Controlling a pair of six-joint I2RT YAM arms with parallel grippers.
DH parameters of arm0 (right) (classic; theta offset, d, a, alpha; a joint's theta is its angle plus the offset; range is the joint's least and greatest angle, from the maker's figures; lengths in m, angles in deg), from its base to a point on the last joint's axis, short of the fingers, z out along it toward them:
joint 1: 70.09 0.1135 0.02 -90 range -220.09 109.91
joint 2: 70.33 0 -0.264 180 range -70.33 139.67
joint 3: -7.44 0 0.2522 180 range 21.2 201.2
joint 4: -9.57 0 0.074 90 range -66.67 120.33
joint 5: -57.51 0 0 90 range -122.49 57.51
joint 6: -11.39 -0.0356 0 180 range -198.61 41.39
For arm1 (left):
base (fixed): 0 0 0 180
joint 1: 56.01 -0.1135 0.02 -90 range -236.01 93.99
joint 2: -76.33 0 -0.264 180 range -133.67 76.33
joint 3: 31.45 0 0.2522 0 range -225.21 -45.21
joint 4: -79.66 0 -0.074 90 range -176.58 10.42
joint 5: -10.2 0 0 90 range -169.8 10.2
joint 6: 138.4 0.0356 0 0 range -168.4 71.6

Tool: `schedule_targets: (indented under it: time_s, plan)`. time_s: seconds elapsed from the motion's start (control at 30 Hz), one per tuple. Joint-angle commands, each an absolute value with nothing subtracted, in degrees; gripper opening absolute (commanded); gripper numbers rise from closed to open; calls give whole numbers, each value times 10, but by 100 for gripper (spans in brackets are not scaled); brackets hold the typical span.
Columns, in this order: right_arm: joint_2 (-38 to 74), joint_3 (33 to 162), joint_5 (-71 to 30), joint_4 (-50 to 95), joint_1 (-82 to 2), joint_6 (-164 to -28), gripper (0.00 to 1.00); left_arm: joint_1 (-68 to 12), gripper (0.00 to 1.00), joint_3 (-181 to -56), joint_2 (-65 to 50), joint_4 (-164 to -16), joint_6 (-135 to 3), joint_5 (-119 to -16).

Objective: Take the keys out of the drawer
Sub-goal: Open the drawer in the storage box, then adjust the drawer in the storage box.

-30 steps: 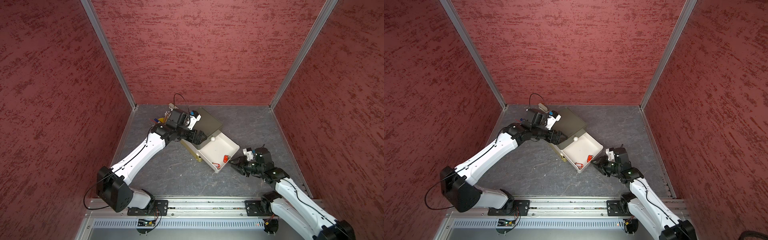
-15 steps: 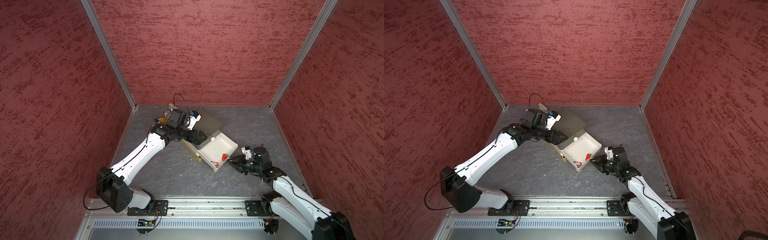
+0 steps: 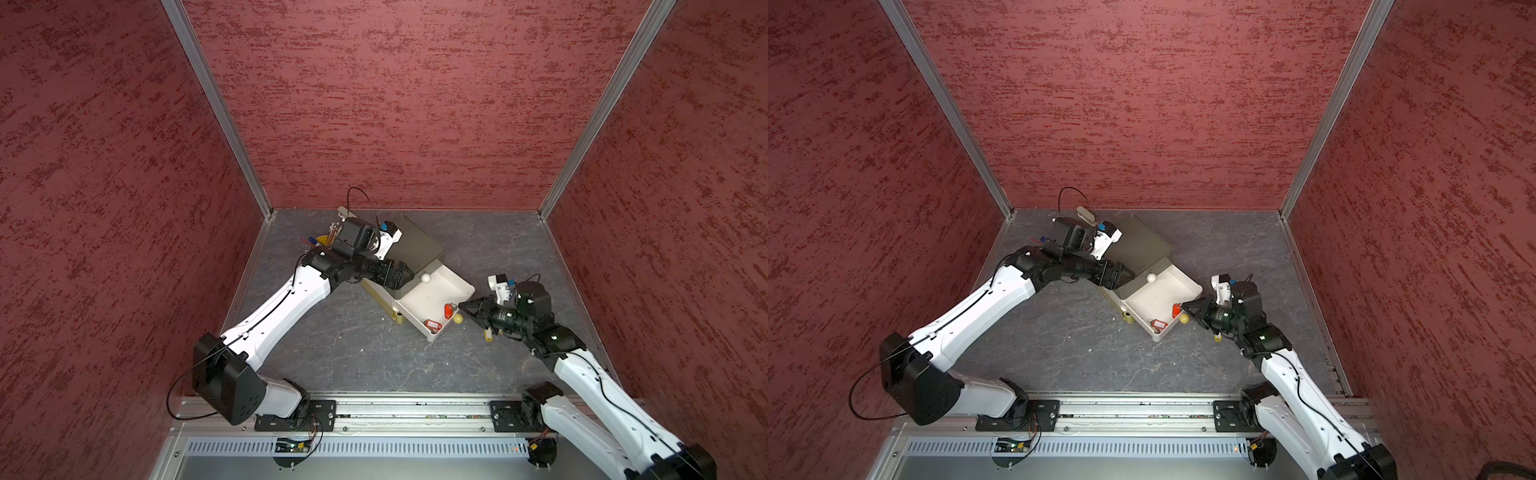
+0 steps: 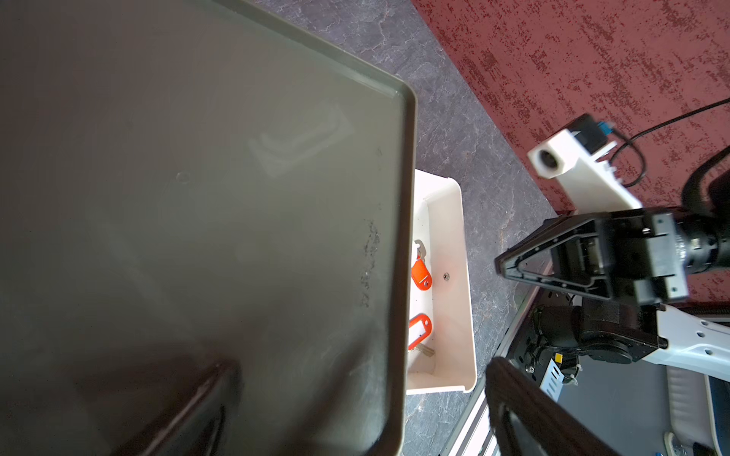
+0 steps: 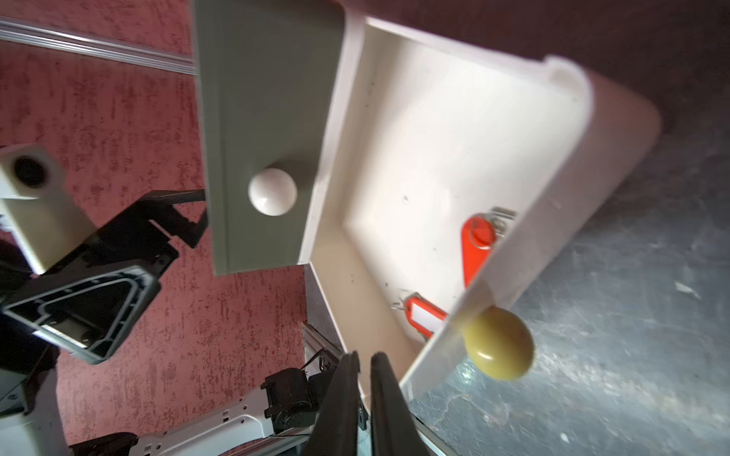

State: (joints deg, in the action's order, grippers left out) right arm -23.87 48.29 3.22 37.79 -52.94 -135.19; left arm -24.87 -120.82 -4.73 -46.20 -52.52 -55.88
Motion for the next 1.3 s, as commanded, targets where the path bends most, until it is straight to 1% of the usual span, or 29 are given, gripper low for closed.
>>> schedule_targets:
  time_s: [0.0, 0.03, 0.07, 0.13, 0.23, 0.37, 0.53, 0.7, 0.8, 1.0, 1.1, 1.27]
  plan:
    - [-256, 451, 18, 396, -532, -1357, 20, -252, 100, -1191, -56, -405, -531, -569]
    - [-259, 453, 17, 399, -531, -1357, 30, -252, 100, -1190, -56, -405, -530, -569]
    - [-258, 458, 16, 405, -531, -1355, 36, -252, 100, -1191, -56, -405, -530, -570]
    - [-250, 474, 18, 419, -531, -1345, 39, -253, 100, -1191, -57, -405, -529, -569]
    - [-237, 493, 17, 435, -531, -1332, 51, -252, 100, -1190, -59, -407, -530, -568]
    - [-230, 495, 17, 433, -531, -1330, 51, -252, 100, -1187, -57, -410, -531, -567]
    - [-215, 475, 29, 392, -531, -1333, 47, -253, 100, -1182, -52, -408, -531, -568]
    - [-229, 461, 29, 364, -531, -1358, 47, -253, 100, -1181, -46, -404, -531, -570]
    - [-231, 500, 10, 438, -530, -1352, 48, -254, 100, -1181, -45, -404, -530, -570]
    - [-199, 637, -69, 699, -515, -1338, 49, -253, 100, -1175, -47, -416, -535, -569]
    - [-182, 683, -96, 748, -510, -1338, 49, -253, 100, -1172, -49, -424, -536, -568]
    - [-105, 755, -118, 792, -508, -1322, 48, -255, 100, -1169, -53, -429, -538, -566]
